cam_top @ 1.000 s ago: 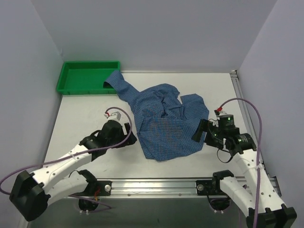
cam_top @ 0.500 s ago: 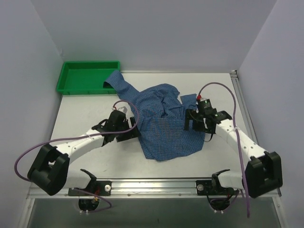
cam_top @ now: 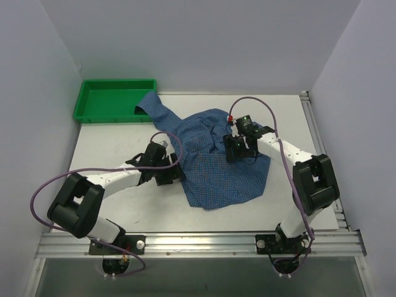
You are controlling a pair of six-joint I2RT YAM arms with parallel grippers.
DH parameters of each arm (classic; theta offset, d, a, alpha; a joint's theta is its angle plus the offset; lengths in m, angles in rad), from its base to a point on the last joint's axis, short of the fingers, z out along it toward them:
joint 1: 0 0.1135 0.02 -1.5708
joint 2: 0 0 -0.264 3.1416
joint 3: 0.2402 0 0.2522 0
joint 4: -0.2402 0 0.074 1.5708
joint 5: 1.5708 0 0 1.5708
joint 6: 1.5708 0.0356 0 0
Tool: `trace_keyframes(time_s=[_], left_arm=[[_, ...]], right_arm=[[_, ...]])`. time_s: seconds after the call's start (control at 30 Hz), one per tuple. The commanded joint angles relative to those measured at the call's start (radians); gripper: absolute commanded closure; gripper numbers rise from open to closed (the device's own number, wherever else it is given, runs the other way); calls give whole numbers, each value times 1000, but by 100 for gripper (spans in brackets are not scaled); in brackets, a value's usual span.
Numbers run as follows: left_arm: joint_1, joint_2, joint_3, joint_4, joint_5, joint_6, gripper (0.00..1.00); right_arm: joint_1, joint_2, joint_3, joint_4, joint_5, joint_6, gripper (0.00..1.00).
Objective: Fold and stack the long sleeve shirts
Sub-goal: Flatten the shirt out
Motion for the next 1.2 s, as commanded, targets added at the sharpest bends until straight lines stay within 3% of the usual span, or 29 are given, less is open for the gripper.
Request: trace_keyframes(time_s=[0.0, 0.07, 0.1, 0.2, 0.3, 0.47, 0.77, 1.0, 1.13, 1.17], left_arm=[[-6, 29, 15, 106, 47, -62, 26], [-11, 52, 6, 121, 72, -83, 27], [-19, 64, 5, 130, 79, -91, 28], [-37, 69, 2, 131, 87, -94, 29], [-54, 50, -14, 127, 81, -99, 30], [-120, 24, -38, 121, 53, -106, 32], [-238, 98, -3, 149, -19, -186, 35], [-252, 219, -11, 267, -100, -306, 60], [-250, 250, 2, 276, -122, -309, 97], [-246, 243, 3, 272, -132, -300, 100]], right_arm=[[-2, -14, 3, -28, -23, -36, 50], [-8, -49, -31, -28, -5, -36, 63], [-12, -66, -43, -27, 27, -26, 74], [-57, -149, -95, -27, 70, 27, 91], [-171, -239, -149, -28, 29, 104, 100], [-316, -374, -267, -12, -49, 274, 100], [-318, -388, -361, 39, -82, 326, 100], [-318, -388, -362, 45, -86, 337, 100], [-319, -416, -373, 35, -65, 334, 100], [-318, -425, -373, 24, -57, 333, 100]])
